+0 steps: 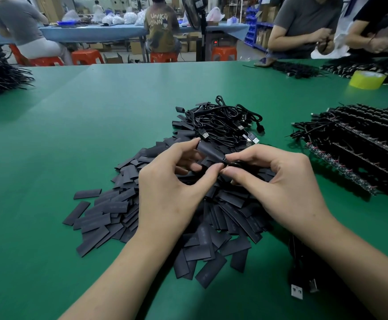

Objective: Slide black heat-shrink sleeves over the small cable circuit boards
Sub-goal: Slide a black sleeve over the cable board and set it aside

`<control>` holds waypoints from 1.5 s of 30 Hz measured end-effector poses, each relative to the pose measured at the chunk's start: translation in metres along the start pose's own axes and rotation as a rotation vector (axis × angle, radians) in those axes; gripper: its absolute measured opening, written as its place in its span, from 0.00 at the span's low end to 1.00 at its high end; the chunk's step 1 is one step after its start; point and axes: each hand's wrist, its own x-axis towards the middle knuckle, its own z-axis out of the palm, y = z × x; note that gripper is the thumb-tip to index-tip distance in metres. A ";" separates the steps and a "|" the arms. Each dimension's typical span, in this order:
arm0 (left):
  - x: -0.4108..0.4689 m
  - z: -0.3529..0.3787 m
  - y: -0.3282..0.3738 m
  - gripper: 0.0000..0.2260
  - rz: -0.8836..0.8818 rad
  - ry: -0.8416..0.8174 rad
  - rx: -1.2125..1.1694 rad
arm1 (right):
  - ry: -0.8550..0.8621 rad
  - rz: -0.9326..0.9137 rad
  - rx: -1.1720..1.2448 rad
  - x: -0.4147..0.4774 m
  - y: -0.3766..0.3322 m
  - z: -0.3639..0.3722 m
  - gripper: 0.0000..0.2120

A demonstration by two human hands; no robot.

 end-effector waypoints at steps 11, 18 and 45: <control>0.000 0.002 -0.002 0.17 -0.087 0.010 -0.010 | 0.009 -0.024 -0.050 0.001 -0.001 0.001 0.06; 0.000 0.000 -0.001 0.15 -0.110 0.014 0.023 | -0.010 0.004 -0.056 0.000 0.001 0.001 0.07; 0.002 -0.003 -0.017 0.03 -0.165 -0.102 0.059 | 0.030 0.091 -0.408 0.116 0.005 -0.021 0.10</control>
